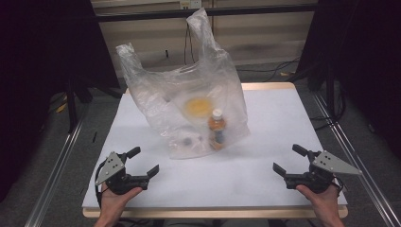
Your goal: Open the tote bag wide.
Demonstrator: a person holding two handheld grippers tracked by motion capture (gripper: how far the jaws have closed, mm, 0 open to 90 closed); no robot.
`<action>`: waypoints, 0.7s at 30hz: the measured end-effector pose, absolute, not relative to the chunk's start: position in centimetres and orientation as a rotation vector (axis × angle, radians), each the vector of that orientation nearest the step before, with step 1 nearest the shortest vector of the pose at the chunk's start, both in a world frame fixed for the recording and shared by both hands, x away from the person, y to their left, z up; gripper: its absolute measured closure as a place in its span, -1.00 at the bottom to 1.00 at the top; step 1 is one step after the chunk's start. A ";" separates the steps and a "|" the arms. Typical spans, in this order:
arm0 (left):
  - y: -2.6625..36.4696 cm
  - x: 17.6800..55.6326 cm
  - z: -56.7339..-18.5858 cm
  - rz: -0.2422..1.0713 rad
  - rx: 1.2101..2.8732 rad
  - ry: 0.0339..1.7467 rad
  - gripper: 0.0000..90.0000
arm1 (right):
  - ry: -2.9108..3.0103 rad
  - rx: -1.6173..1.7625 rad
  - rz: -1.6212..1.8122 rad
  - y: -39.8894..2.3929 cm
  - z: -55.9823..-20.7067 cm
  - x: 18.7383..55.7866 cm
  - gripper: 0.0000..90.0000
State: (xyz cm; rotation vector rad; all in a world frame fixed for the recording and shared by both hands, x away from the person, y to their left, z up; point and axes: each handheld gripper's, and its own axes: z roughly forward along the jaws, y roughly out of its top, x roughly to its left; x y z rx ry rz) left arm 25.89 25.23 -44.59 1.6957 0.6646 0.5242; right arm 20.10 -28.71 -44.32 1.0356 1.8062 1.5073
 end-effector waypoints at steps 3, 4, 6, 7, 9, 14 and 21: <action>25.3 26.0 -44.6 0.521 1.700 0.661 -0.85 | 1.815 1.046 1.496 -28.7 -44.3 20.1 -0.88; 25.3 26.0 -44.6 0.521 1.700 0.661 -0.85 | 1.814 1.049 1.495 -28.7 -44.3 20.2 -0.86; 25.2 25.9 -44.6 0.512 1.699 0.668 -0.82 | 1.815 1.052 1.497 -28.7 -44.4 20.2 -0.83; 25.1 25.9 -44.7 0.507 1.695 0.673 -0.81 | 1.814 1.060 1.502 -28.6 -44.4 20.3 -0.80; 25.1 26.0 -44.7 0.511 1.704 0.677 -0.76 | 1.825 1.059 1.497 -28.6 -44.4 20.4 -0.73; 25.1 26.2 -44.7 0.513 1.740 0.662 -0.58 | 1.845 1.061 1.496 -28.7 -44.5 20.7 -0.50; 24.7 25.9 -44.5 0.465 1.749 0.631 0.00 | 1.902 1.037 1.528 -28.3 -44.5 21.0 0.20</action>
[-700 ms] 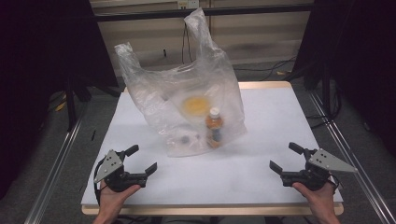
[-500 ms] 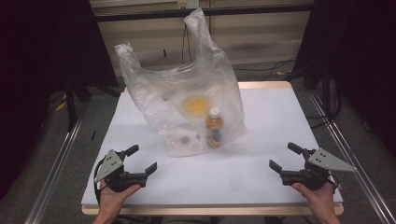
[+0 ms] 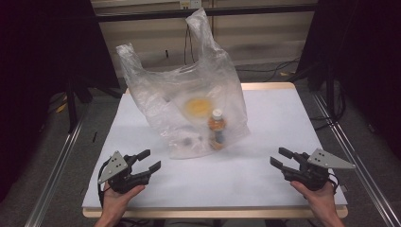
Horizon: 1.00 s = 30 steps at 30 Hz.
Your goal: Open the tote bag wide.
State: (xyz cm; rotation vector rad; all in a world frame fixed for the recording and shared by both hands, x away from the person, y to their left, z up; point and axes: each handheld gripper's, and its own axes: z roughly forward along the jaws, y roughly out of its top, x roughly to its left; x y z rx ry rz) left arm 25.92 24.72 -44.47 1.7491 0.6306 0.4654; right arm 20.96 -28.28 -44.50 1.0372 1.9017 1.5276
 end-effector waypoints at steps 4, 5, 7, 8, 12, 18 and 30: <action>24.8 25.9 -44.3 0.433 1.755 0.608 0.38 | 1.912 1.027 1.557 -28.2 -44.2 21.1 0.61; 24.8 25.9 -44.3 0.405 1.745 0.602 0.55 | 1.923 1.008 1.562 -28.2 -44.1 21.2 0.77; 24.7 25.8 -44.0 0.420 1.760 0.600 0.70 | 1.932 1.002 1.577 -28.0 -43.9 21.4 0.91; 24.7 25.8 -43.8 0.411 1.770 0.584 0.76 | 1.938 0.994 1.571 -27.9 -43.9 21.5 0.97; 24.5 25.8 -43.5 0.384 1.772 0.572 0.97 | 1.975 0.982 1.578 -27.4 -43.6 21.9 1.00; 24.4 26.2 -42.9 0.385 1.777 0.581 1.00 | 2.015 0.959 1.579 -26.4 -42.9 22.6 1.00; 23.2 27.9 -41.8 0.359 1.775 0.596 1.00 | 2.044 0.928 1.635 -24.0 -39.9 26.0 1.00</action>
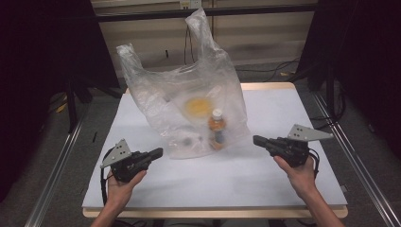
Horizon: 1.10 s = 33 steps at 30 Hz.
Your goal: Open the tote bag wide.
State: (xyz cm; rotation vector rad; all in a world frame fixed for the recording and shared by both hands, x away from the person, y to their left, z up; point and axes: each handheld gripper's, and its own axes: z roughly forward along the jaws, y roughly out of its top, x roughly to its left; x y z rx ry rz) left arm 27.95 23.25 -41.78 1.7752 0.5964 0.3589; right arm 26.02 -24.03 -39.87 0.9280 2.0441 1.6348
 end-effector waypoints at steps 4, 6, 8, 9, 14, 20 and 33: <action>23.1 28.8 -41.2 0.372 1.750 0.600 1.00 | 2.029 0.908 1.653 -23.1 -38.2 27.4 1.00; 23.1 29.3 -41.0 0.338 1.743 0.580 1.00 | 2.025 0.891 1.659 -22.6 -37.5 28.0 1.00; 22.9 29.7 -40.8 0.374 1.733 0.614 1.00 | 2.020 0.888 1.661 -22.3 -37.2 28.3 1.00; 22.8 29.9 -40.7 0.369 1.723 0.621 1.00 | 2.020 0.881 1.665 -22.2 -36.9 28.5 1.00; 22.8 31.4 -40.3 0.336 1.715 0.619 1.00 | 1.997 0.866 1.671 -21.4 -35.2 30.0 1.00; 23.1 32.4 -39.5 0.350 1.694 0.632 1.00 | 2.014 0.824 1.644 -20.9 -32.8 31.4 1.00; 20.8 35.8 -33.7 0.389 1.639 0.580 1.00 | 2.045 0.724 1.665 -16.0 -28.0 33.9 1.00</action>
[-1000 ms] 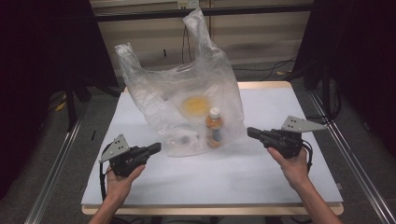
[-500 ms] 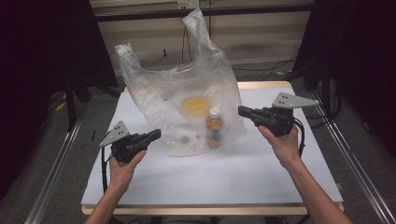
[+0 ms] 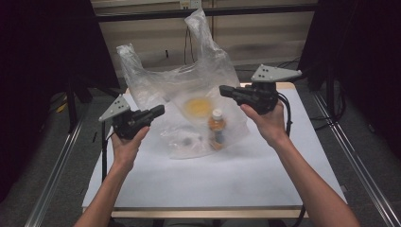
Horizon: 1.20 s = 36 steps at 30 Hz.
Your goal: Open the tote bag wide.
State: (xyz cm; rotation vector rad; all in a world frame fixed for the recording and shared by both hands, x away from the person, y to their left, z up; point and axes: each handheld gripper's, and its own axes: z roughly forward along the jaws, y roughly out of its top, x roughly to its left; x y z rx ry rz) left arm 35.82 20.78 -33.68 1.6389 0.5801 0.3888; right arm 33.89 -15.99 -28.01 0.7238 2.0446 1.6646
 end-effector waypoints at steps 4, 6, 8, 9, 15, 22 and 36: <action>19.4 36.9 -31.0 0.390 1.622 0.550 1.00 | 2.048 0.704 1.661 -14.1 -26.3 35.2 1.00; 18.9 37.4 -30.0 0.403 1.605 0.543 1.00 | 2.053 0.698 1.652 -13.1 -25.3 36.2 1.00; 18.4 38.0 -29.2 0.389 1.589 0.534 1.00 | 2.051 0.698 1.652 -12.8 -25.0 36.5 1.00; 18.1 38.2 -28.8 0.387 1.582 0.538 1.00 | 2.053 0.699 1.650 -12.5 -24.7 36.8 1.00; 17.2 40.0 -26.9 0.389 1.546 0.547 1.00 | 2.044 0.710 1.654 -11.4 -23.9 38.0 1.00; 15.9 43.0 -26.1 0.342 1.528 0.591 1.00 | 2.036 0.718 1.670 -11.1 -24.0 38.4 1.00; 11.8 43.1 -28.4 0.265 1.667 0.524 1.00 | 2.015 0.727 1.693 -11.5 -23.8 38.3 1.00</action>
